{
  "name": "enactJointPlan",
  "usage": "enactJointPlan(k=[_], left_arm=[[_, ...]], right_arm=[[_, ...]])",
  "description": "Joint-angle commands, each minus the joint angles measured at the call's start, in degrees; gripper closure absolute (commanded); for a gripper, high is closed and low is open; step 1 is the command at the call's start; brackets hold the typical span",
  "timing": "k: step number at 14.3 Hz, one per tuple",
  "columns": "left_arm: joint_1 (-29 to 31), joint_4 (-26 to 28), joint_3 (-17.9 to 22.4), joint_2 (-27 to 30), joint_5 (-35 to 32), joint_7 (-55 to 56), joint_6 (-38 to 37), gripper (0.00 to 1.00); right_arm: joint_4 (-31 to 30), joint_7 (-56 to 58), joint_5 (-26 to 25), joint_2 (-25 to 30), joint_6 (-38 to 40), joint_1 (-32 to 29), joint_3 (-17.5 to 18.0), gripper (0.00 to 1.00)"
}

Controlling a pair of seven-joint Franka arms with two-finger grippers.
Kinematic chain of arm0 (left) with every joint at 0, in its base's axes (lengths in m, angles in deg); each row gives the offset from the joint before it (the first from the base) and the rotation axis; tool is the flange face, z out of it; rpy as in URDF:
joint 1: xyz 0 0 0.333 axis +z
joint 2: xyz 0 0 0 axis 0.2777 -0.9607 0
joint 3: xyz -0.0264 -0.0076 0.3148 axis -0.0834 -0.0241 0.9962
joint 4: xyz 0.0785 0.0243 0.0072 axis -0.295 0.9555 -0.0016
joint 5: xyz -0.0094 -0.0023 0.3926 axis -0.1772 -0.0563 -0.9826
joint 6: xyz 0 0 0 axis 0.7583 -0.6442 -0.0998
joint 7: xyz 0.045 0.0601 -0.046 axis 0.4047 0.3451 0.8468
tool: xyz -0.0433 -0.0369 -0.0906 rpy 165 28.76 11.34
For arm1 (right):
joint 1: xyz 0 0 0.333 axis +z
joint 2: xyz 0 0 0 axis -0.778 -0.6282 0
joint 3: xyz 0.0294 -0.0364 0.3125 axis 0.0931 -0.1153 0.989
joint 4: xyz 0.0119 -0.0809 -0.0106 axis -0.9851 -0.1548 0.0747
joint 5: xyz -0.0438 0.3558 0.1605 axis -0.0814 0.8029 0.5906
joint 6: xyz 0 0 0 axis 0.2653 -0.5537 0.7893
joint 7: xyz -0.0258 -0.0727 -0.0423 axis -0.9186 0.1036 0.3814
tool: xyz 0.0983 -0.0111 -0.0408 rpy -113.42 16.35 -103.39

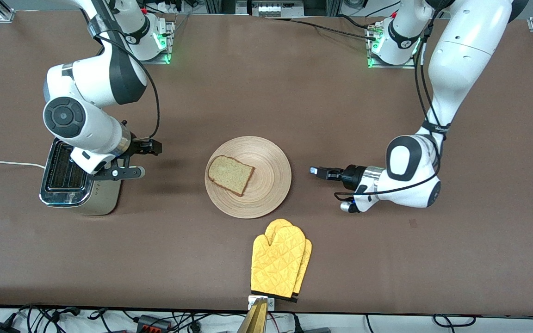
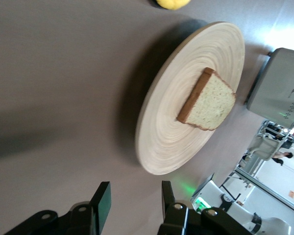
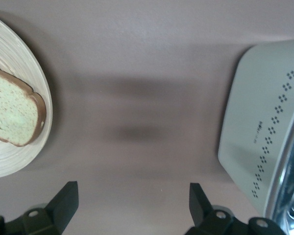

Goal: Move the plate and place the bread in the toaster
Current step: 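Release the plate with the left gripper while the right gripper reaches the bread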

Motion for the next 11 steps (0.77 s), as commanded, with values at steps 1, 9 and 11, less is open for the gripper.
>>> enactJointPlan(k=[1, 9, 11], left_arm=[[3.9, -2.6, -0.1, 1.5, -6.5, 0.2, -6.2, 0.49], [9.9, -11.4, 0.0, 5.6, -27.2, 0.2, -14.8, 0.46], [10.0, -12.1, 0.1, 7.8, -31.0, 0.3, -17.3, 0.46]], right_arm=[[-0.2, -1.1, 2.3, -1.3, -3.5, 1.8, -0.2, 0.0], [1.1, -18.3, 4.8, -7.3, -13.7, 8.9, -0.2, 0.11], [1.1, -23.0, 5.0, -9.2, -16.5, 10.6, -0.2, 0.13]])
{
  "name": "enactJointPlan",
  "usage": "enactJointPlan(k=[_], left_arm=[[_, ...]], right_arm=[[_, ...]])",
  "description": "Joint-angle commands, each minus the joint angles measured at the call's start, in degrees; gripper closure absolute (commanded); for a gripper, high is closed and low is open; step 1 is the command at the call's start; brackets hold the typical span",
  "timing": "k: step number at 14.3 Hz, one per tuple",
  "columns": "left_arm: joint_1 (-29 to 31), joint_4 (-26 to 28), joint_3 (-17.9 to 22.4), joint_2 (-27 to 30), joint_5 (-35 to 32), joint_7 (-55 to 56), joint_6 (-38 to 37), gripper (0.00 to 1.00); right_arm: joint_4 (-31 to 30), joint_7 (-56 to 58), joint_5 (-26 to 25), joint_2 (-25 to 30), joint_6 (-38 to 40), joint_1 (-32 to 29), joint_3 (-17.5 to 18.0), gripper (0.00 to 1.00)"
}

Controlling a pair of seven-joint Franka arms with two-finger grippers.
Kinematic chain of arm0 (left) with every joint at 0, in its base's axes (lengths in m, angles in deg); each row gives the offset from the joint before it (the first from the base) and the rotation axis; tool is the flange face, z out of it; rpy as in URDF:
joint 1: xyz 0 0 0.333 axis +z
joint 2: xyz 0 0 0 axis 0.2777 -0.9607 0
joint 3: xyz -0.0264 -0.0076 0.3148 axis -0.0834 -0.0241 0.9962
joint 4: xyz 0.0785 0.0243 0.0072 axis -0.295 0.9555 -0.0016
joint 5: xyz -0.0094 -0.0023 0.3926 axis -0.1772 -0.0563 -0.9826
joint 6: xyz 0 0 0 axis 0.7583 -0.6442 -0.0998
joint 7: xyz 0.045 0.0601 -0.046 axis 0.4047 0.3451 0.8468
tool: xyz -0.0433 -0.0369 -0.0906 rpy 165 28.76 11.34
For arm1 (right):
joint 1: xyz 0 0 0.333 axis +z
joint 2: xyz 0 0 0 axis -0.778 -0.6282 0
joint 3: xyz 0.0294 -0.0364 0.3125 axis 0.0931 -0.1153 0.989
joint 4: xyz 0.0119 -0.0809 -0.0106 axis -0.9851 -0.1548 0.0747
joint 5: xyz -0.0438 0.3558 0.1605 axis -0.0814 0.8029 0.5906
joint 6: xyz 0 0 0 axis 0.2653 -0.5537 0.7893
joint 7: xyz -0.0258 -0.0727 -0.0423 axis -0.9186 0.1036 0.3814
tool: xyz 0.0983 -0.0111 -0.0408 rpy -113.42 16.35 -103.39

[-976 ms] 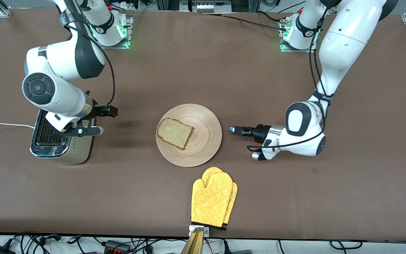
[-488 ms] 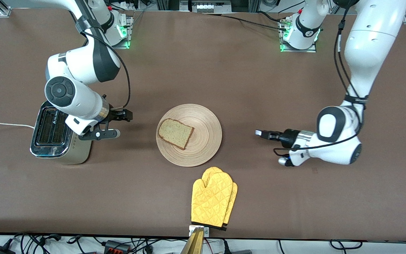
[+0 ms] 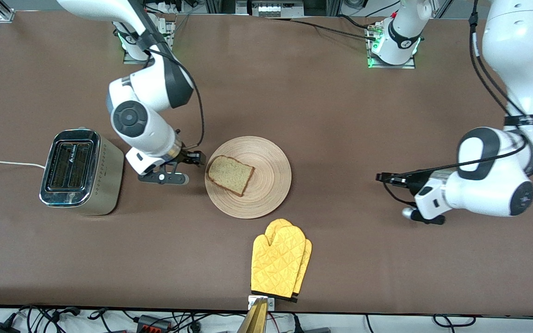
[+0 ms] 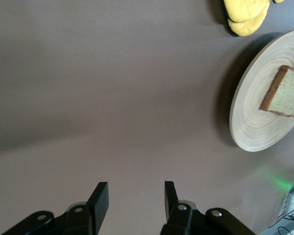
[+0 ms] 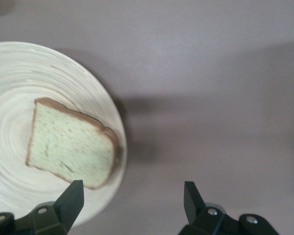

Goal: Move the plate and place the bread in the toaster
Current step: 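Lower the right gripper onto the bread while the left gripper withdraws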

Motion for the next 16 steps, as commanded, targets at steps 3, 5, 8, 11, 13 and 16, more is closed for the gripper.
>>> enactJointPlan(k=[3, 5, 8, 11, 13, 16], left_arm=[[1.0, -1.1, -0.2, 6.1, -11.6, 0.0, -3.6, 0.38], [1.1, -1.1, -0.2, 8.3, -14.4, -0.1, -7.1, 0.03], [3.0, -1.1, -0.2, 11.6, -15.3, -0.2, -8.4, 0.0], [4.0, -1.1, 0.3, 14.3, -15.5, -0.4, -9.8, 0.0], [4.4, -1.4, -0.2, 14.7, -19.0, -0.5, -12.6, 0.0], [3.7, -8.2, 0.0, 14.6, -19.7, -0.2, -17.1, 0.0]], right_arm=[[2.5, -13.9, 0.8, -6.1, -4.7, 4.8, -0.4, 0.19], [3.0, -17.4, 0.8, -8.2, -6.4, 6.2, -0.4, 0.22], [2.9, -18.1, 0.7, -9.7, -6.6, 6.9, -0.4, 0.25], [2.9, -18.1, 0.4, -10.6, -6.4, 6.9, -0.5, 0.25], [2.9, -18.1, 0.4, -10.6, -6.6, 6.9, -0.5, 0.25], [2.8, -18.0, 0.4, -10.9, -6.7, 6.7, -0.6, 0.28]])
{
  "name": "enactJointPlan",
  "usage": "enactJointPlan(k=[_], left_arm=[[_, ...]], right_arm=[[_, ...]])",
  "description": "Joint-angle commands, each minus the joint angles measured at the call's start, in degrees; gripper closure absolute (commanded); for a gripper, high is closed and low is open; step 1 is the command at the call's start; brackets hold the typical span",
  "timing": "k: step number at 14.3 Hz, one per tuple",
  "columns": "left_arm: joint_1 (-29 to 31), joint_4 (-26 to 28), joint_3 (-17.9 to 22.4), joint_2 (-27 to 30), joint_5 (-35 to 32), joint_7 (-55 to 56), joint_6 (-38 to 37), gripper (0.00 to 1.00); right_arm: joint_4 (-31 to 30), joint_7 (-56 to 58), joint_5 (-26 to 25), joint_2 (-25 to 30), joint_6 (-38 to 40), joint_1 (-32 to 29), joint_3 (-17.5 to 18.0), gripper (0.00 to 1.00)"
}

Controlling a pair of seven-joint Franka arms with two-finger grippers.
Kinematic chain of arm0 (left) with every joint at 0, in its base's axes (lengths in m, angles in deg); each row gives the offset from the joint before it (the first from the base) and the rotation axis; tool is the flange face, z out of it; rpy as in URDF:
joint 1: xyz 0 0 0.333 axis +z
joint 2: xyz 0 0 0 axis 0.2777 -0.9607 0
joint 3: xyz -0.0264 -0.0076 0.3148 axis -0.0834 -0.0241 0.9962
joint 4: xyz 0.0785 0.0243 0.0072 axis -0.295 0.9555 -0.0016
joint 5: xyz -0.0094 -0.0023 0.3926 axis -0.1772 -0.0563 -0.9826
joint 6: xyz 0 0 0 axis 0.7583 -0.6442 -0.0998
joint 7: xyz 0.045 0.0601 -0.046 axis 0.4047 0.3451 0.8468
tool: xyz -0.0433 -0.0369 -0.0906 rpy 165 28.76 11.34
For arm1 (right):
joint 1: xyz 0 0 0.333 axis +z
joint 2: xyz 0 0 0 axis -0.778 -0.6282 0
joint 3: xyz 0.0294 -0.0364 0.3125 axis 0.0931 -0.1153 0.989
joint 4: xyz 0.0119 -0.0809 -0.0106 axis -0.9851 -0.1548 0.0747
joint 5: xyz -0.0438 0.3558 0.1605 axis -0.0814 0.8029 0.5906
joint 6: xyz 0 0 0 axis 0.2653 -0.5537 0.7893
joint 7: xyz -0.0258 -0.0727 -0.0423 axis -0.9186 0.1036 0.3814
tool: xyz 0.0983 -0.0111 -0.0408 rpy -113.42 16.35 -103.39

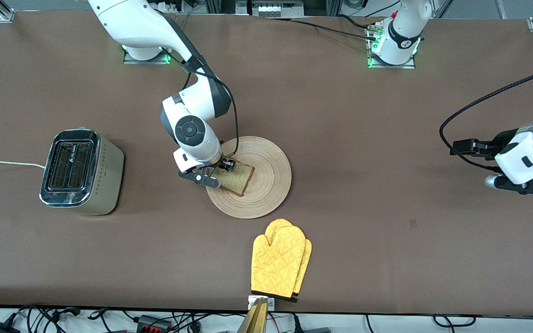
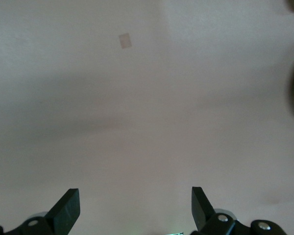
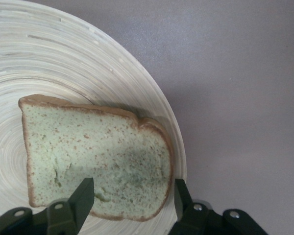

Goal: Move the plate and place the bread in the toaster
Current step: 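Lower the right gripper onto the bread while the left gripper withdraws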

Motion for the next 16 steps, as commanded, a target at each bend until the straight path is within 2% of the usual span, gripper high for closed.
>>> enactJointPlan(k=[1, 5, 9, 13, 16], left_arm=[[-0.6, -5.4, -0.2, 0.4, -1.8, 0.0, -5.1, 0.0], [-0.1, -4.2, -0.1, 5.8, -1.9, 0.8, -5.4, 0.0], [0.0, 0.5, -0.2, 10.9, -1.8, 1.2, -6.7, 0.0], [-0.1, 2.4, -0.3, 11.8, -0.6, 1.1, -6.5, 0.0], [-0.5, 11.1, 0.2, 18.1, -0.7, 1.1, -1.1, 0.0]], right_arm=[[1.1, -0.9, 0.3, -0.9, 0.0, 0.0, -0.3, 0.28], [1.0, -0.3, 0.1, -1.1, -0.1, -0.2, -0.4, 0.32], [1.0, 0.0, 0.4, -1.1, -1.1, -0.4, -0.3, 0.35], [0.6, 0.0, 0.4, -1.5, -1.1, -0.5, -0.3, 0.35], [0.6, 0.2, 0.4, -1.6, -1.8, -0.6, -0.3, 0.35]])
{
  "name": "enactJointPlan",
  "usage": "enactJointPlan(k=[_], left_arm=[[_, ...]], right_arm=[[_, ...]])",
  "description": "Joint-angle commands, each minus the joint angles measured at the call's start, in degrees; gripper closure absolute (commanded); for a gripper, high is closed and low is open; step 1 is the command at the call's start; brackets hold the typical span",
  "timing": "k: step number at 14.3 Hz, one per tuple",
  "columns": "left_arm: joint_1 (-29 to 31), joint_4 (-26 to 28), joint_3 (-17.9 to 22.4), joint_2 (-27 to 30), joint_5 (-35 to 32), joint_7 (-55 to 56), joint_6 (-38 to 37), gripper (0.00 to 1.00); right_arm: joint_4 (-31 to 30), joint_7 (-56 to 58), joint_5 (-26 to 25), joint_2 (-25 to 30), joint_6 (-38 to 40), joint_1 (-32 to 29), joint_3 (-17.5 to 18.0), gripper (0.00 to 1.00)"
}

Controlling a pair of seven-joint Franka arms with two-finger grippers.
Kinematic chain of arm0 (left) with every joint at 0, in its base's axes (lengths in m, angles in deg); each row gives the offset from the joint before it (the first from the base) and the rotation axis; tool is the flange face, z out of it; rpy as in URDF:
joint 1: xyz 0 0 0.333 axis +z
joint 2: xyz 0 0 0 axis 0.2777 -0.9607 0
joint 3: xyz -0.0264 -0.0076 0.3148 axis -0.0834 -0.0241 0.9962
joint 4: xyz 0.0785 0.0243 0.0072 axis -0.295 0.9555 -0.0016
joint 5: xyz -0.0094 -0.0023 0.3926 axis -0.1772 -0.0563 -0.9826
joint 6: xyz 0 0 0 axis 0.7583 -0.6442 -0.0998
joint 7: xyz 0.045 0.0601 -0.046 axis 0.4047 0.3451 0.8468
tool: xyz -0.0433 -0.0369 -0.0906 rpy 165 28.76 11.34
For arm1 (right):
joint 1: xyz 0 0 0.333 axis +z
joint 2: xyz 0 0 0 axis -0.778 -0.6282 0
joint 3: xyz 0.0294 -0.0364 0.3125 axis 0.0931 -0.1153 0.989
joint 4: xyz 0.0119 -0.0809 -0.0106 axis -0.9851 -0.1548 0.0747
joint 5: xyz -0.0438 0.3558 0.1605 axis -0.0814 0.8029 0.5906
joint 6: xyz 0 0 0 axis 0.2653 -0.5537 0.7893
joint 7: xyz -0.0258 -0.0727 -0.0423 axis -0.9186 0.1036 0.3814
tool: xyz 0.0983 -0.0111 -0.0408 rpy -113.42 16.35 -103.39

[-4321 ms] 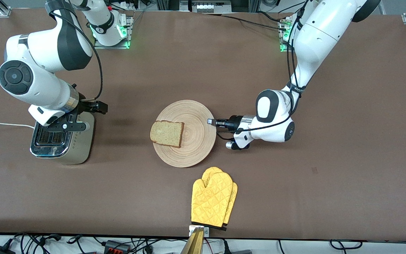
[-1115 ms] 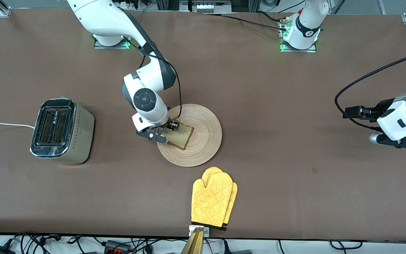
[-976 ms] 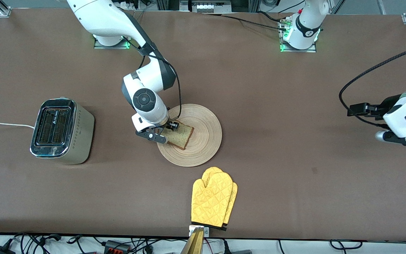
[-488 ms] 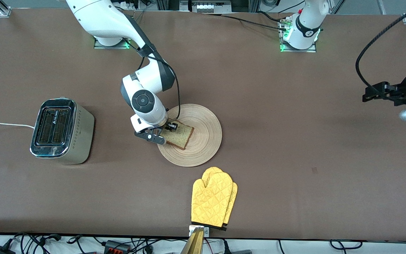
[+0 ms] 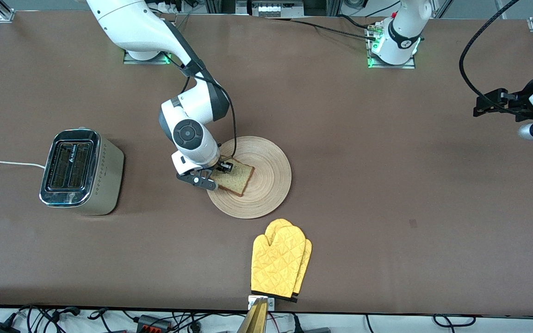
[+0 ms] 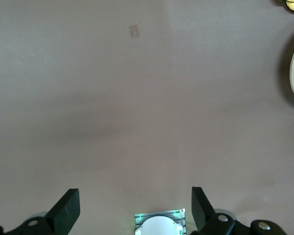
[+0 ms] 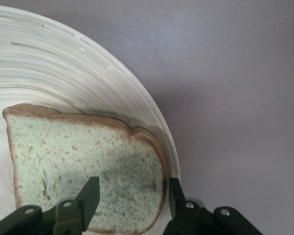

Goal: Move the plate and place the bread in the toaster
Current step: 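Lower the right gripper onto the bread while the left gripper withdraws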

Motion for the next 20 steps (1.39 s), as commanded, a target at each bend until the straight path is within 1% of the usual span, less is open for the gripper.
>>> enactJointPlan(k=[1, 2, 3, 4, 5, 6, 9, 10, 12, 13, 17, 18, 19, 20], left_arm=[[-0.5, 11.5, 0.4, 8.7, -0.1, 0.4, 6.8, 0.0], [-1.7, 12.1, 0.9, 9.2, -0.2, 0.5, 6.9, 0.0], [-3.5, 12.6, 2.5, 9.8, -0.3, 0.5, 6.9, 0.0], [-5.0, 14.4, 4.8, 10.7, -0.2, 0.6, 7.4, 0.0], [-5.7, 15.8, 5.4, 11.8, -0.2, 0.6, 7.9, 0.0], [-5.8, 16.1, 5.5, 12.2, 0.1, 0.7, 8.2, 0.0], [-5.8, 17.8, 6.5, 12.6, 2.9, 1.3, 10.4, 0.0], [-5.8, 18.3, 6.5, 13.1, 3.0, 1.5, 10.6, 0.0], [-5.8, 23.3, 6.7, 16.5, 3.2, 1.6, 13.9, 0.0], [-5.8, 24.6, 6.7, 17.6, 3.2, 1.7, 14.6, 0.0], [-5.7, 24.1, 6.0, 17.3, 3.1, 1.7, 14.2, 0.0], [-5.6, 24.1, 6.0, 17.3, 3.0, 1.7, 14.1, 0.0], [-5.6, 24.1, 6.0, 17.3, 3.0, 1.7, 14.1, 0.0], [-5.6, 24.1, 6.0, 17.3, 3.0, 1.7, 13.7, 0.0]], right_arm=[[0.6, 0.1, 0.4, -0.8, -1.0, -0.3, 0.1, 0.35], [0.6, 0.1, 0.4, -0.8, -1.1, -0.3, 0.1, 0.35], [0.6, 0.1, 0.4, -0.8, -1.2, -0.2, 0.1, 0.36], [0.6, 0.1, 0.4, -0.9, -1.7, 0.0, 0.1, 0.37], [0.6, 0.1, 0.4, -1.1, -2.1, 0.2, 0.1, 0.39], [0.6, 0.1, 0.4, -1.2, -2.2, 0.2, 0.1, 0.41], [0.6, 0.2, 0.3, -1.2, -2.1, 0.2, 0.1, 0.55], [0.6, 0.2, 0.3, -1.3, -2.1, 0.2, 0.1, 0.65], [0.3, 0.2, 0.3, -1.3, -2.0, 0.2, 0.1, 0.79], [0.0, 0.1, 0.3, -1.3, -2.0, 0.2, 0.1, 0.84], [0.0, 0.0, 0.1, -2.2, -2.1, 0.8, 0.1, 0.94], [0.0, 0.1, 0.1, -2.4, -2.1, 0.7, 0.1, 0.96], [0.0, 0.1, 0.0, -2.5, -2.1, 0.8, 0.1, 1.0], [0.0, 0.1, 0.0, -2.5, -2.1, 0.8, 0.1, 1.0]])
